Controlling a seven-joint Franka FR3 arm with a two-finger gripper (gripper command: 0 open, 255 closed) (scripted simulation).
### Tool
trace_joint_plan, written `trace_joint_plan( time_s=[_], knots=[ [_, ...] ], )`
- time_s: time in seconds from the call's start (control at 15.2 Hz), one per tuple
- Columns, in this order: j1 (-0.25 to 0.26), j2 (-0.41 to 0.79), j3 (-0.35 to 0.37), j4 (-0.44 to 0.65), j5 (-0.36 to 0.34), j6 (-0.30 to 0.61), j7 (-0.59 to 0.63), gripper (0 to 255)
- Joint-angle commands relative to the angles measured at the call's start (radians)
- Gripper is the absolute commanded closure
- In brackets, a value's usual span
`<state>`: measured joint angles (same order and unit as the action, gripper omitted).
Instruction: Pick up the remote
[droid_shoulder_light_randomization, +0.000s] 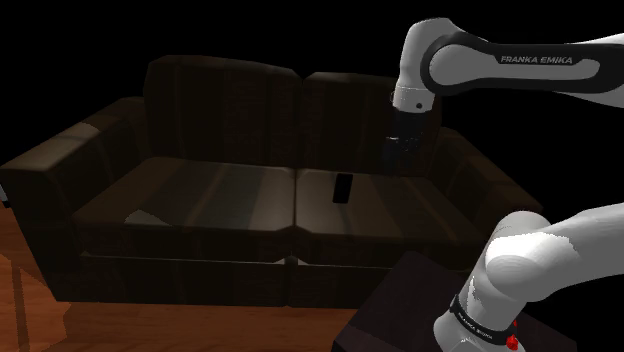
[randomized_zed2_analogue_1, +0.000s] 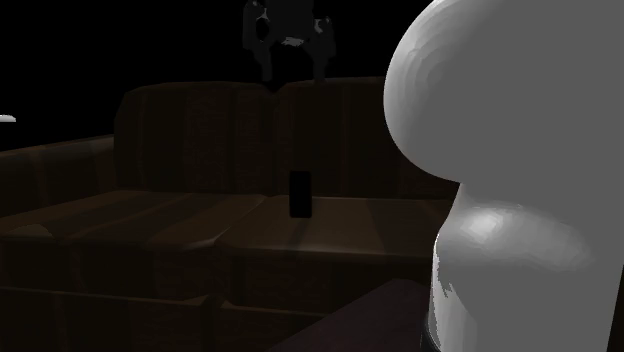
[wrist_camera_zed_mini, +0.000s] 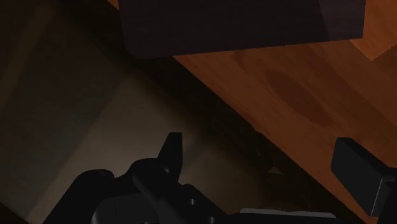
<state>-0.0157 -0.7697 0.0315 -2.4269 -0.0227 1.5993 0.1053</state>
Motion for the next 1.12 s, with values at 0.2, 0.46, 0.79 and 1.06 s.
trace_joint_plan(
  time_s=[0.2, 0.46, 0.79, 1.06],
  knots=[
    [-0.023, 0.089, -0.019, 0.005, -0.014, 0.094, 0.007, 0],
    [-0.052, 0.217, -0.044, 0.029, -0.029, 0.210, 0.016, 0],
    [-0.084, 0.387, -0.077, 0.087, -0.040, 0.337, 0.027, 0],
    [-0.106, 0.526, -0.103, 0.155, -0.041, 0.421, 0.033, 0]
  ],
)
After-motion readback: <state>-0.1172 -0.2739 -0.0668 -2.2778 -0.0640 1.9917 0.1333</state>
